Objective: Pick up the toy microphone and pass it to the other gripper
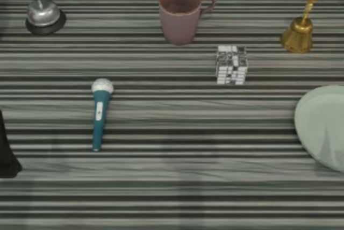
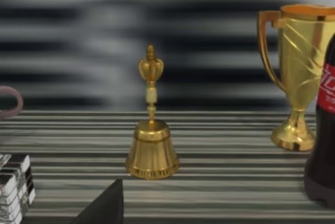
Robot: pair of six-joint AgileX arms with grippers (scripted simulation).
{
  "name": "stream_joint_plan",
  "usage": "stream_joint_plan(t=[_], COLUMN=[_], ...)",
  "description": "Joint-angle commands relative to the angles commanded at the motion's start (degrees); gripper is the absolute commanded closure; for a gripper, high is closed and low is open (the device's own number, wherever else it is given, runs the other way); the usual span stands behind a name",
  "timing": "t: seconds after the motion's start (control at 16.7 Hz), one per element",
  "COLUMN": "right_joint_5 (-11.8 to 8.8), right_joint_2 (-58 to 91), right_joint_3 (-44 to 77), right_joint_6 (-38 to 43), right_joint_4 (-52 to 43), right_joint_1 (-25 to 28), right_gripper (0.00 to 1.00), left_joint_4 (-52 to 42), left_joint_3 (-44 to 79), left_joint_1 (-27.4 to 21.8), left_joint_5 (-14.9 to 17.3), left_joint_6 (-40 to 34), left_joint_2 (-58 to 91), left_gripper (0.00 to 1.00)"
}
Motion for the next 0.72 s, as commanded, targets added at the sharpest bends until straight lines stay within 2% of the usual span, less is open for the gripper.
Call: stream_joint_plan(t=[0.36, 0.72], right_joint_5=[0.0, 0.0], right_joint_2=[0.0, 0.0], right_joint_3=[0.0, 0.0], right_joint_6=[0.0, 0.0], right_joint_4=[0.0, 0.0], right_joint_1=[0.0, 0.0], right_gripper=[0.0, 0.0], left_joint_4=[-3.8, -17.4], left_joint_3=[5.0, 23.7], left_joint_1=[-1.9, -7.4], left_joint_5=[0.2, -0.3], left_joint_6=[-1.3, -6.3], left_joint_2=[6.0, 31.6], left_gripper=[0.0, 0.0])
